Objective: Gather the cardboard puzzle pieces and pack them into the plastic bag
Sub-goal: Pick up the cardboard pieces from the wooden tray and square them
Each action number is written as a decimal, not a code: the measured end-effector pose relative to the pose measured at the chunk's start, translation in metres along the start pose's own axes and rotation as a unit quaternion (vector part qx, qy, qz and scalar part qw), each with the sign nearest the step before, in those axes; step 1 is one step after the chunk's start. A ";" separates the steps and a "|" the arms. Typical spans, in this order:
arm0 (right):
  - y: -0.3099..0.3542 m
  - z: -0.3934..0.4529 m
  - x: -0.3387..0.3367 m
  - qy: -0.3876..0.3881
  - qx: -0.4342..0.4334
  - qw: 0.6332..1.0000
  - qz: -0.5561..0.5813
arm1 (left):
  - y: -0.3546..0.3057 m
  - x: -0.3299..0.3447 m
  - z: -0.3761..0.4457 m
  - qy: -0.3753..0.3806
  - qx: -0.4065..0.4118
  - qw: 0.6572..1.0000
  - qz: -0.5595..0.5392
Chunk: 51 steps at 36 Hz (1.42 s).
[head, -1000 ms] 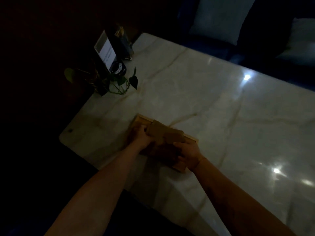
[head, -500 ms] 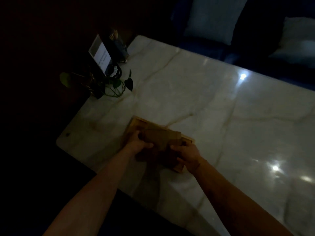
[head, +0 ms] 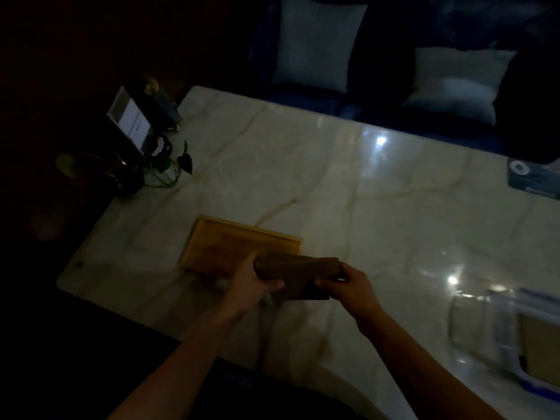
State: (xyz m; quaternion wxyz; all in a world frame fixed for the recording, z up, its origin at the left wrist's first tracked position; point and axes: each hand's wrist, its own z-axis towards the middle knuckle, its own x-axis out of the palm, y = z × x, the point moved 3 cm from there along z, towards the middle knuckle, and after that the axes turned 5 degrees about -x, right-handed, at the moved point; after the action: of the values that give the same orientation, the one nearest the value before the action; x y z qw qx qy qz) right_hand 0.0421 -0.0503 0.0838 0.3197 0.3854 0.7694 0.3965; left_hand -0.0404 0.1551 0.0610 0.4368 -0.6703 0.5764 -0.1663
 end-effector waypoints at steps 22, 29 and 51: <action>-0.105 -0.090 -0.178 -0.167 -0.043 0.975 -0.138 | -0.021 0.214 -0.045 0.071 0.134 0.982 0.114; -0.130 -0.083 -0.194 -0.151 -0.024 0.980 -0.129 | -0.016 0.235 -0.044 0.068 0.121 0.983 0.118; -0.146 -0.074 -0.192 -0.134 -0.015 0.990 -0.044 | -0.012 0.252 -0.046 0.147 0.008 0.989 -0.014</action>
State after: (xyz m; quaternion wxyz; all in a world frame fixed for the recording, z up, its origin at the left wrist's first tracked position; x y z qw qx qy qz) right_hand 0.0289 -0.2964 0.0304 0.4430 0.3957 0.7299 0.3382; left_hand 0.0044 -0.0946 0.0253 0.3501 -0.6431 0.6236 -0.2738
